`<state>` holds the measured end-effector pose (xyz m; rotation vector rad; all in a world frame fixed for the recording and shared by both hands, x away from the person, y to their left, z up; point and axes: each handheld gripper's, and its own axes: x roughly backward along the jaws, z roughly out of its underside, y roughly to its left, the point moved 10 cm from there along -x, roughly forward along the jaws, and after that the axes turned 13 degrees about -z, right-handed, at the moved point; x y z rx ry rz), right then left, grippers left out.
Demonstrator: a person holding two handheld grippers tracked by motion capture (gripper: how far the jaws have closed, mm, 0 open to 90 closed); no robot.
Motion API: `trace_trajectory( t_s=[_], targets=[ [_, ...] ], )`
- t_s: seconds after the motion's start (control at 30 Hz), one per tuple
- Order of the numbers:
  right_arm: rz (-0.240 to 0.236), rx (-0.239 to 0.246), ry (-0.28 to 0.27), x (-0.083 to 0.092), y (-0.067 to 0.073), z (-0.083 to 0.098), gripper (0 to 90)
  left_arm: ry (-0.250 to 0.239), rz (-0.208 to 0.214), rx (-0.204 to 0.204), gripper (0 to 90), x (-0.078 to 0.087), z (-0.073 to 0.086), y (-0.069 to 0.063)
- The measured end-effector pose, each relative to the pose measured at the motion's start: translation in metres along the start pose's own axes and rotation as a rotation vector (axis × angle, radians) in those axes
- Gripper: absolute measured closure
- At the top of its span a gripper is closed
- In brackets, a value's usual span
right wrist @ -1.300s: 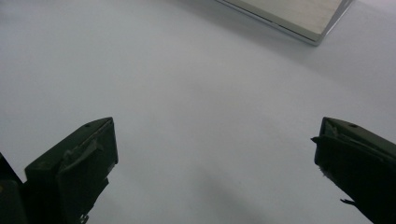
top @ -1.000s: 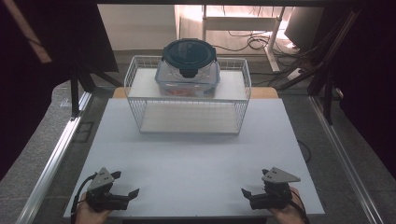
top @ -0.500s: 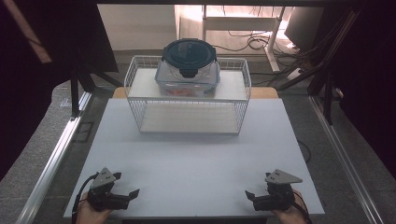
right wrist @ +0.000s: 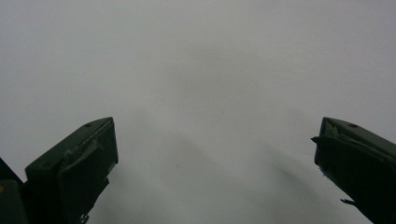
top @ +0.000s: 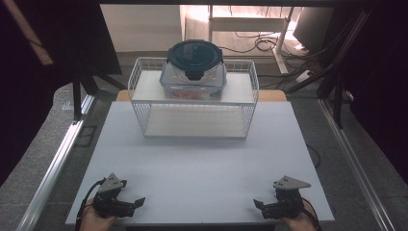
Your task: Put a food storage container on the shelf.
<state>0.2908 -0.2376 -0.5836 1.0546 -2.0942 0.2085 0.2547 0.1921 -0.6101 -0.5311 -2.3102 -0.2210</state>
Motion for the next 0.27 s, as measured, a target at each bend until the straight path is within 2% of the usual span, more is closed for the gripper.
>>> trace_trajectory(
  t_s=[0.27],
  targets=[
    [-0.003,-0.008,0.028,-0.0031,-0.0002,0.0041,0.0,0.037,0.005,-0.001,3.0,-0.0038,0.0041,-0.0015]
  ],
)
